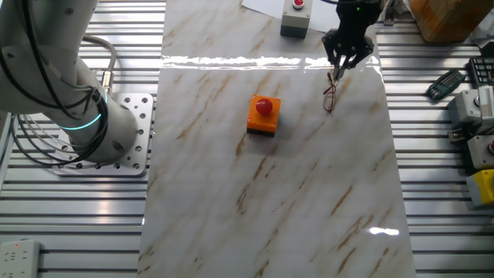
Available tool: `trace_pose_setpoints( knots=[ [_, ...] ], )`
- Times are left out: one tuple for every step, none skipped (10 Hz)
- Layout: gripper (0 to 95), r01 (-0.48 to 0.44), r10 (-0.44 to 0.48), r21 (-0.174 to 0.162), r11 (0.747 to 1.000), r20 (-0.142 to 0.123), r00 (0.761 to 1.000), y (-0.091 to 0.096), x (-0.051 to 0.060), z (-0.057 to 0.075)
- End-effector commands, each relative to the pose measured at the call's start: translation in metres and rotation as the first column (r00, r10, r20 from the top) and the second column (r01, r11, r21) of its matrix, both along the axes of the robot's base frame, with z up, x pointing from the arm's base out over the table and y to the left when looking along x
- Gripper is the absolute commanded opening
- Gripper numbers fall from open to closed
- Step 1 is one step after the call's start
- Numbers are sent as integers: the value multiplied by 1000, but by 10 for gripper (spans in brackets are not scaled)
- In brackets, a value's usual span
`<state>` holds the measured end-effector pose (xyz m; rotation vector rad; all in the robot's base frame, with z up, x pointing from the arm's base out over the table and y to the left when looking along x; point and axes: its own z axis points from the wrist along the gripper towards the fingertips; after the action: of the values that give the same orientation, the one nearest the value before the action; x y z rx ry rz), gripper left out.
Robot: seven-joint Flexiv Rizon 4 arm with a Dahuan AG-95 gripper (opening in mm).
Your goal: Unfold the leg of the glasses (with one hand)
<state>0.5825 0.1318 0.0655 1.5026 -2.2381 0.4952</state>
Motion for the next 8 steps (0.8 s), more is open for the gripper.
trace_pose_setpoints(
  knots=[
    [0,5,-5,-4,1000,1,1000,0,-1,1],
    [0,7,-7,-6,1000,1,1000,0,-1,1],
    [0,9,-9,-8,1000,0,1000,0,-2,2],
    [0,9,-9,-9,1000,0,1000,0,-2,2],
    [0,9,-9,-8,1000,0,1000,1,-2,3],
    [0,12,-12,-6,1000,2,1000,1,-2,4],
    [0,13,-13,-6,1000,2,1000,1,-3,7],
    [0,14,-14,-8,1000,2,1000,2,-4,9]
  ],
)
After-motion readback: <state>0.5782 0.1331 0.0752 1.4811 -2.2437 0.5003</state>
